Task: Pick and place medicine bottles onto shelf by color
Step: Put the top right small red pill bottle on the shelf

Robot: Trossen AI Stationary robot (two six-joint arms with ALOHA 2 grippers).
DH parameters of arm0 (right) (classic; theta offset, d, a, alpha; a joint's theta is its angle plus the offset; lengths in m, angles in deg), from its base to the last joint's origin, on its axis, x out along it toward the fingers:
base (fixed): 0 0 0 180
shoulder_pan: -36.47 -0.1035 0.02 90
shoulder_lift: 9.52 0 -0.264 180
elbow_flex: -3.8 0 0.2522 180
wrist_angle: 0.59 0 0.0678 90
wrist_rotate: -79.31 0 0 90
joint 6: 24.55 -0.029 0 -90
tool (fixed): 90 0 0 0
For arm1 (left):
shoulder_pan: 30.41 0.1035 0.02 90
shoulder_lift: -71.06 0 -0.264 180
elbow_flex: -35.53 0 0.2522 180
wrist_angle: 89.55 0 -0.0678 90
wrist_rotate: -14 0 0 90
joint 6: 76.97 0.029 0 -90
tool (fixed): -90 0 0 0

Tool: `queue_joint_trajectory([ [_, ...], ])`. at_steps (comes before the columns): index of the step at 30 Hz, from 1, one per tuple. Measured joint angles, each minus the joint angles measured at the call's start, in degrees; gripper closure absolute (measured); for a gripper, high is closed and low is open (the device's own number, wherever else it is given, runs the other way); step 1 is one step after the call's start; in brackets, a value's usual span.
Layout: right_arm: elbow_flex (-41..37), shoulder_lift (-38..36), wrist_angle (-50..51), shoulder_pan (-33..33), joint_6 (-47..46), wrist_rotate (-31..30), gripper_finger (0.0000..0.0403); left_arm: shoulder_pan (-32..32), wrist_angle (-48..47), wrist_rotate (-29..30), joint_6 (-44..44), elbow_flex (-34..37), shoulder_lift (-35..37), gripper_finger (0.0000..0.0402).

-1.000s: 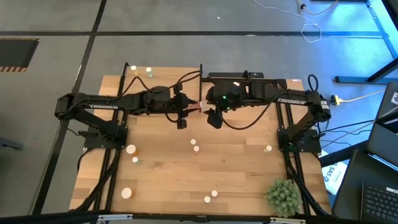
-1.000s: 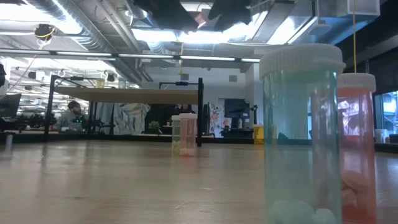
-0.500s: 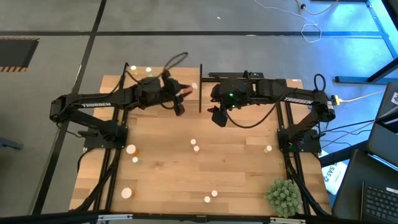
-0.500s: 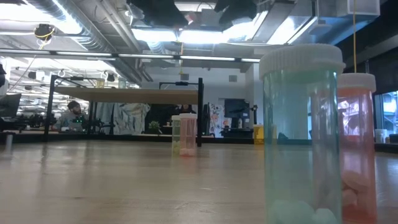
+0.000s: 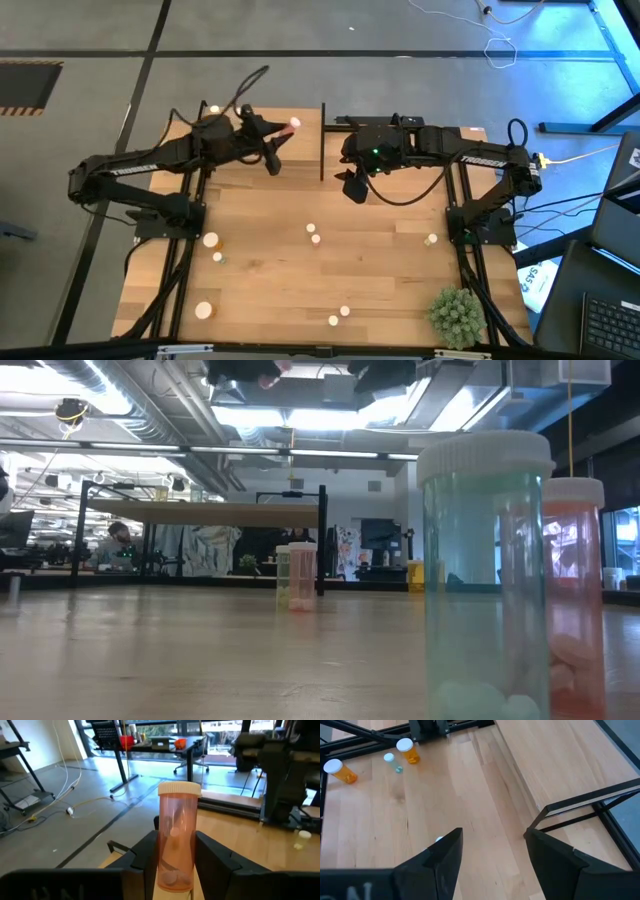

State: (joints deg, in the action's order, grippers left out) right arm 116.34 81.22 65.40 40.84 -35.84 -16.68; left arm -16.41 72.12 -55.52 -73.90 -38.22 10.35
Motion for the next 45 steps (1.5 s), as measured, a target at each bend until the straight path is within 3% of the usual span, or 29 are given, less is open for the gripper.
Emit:
queue_joint_trajectory([
  [4,0.0,0.0,0.2,0.0,0.0,0.0,0.0182,0.0,-1.4,1.4,-1.7,2.9,5.0,0.0294],
  [8,0.0,0.0,0.2,0.0,0.0,0.0,0.0182,-0.4,0.1,6.1,-6.0,10.1,11.7,0.0294],
  [13,0.0,0.0,0.1,0.0,-0.1,0.0,0.0182,-2.5,17.3,11.6,-1.2,18.0,15.2,0.0294],
  [20,0.0,0.0,-2.1,0.0,0.1,0.0,0.0182,-3.3,28.4,13.7,0.8,24.6,12.3,0.0294],
  [24,0.0,0.0,-2.9,0.0,1.2,0.0,0.0182,-3.3,42.0,14.3,3.5,29.0,10.3,0.0294],
  [28,0.0,0.0,-3.2,0.0,1.2,0.0,0.0182,-3.1,47.9,19.3,6.0,32.8,9.7,0.0294],
  [37,0.0,0.0,-3.2,0.0,1.3,0.0,0.0182,-3.1,48.1,24.2,6.3,34.0,8.0,0.0294],
  [45,0.0,0.0,-3.2,0.7,1.3,0.0,0.0182,-3.1,47.2,26.2,1.4,34.0,3.6,0.0294],
])
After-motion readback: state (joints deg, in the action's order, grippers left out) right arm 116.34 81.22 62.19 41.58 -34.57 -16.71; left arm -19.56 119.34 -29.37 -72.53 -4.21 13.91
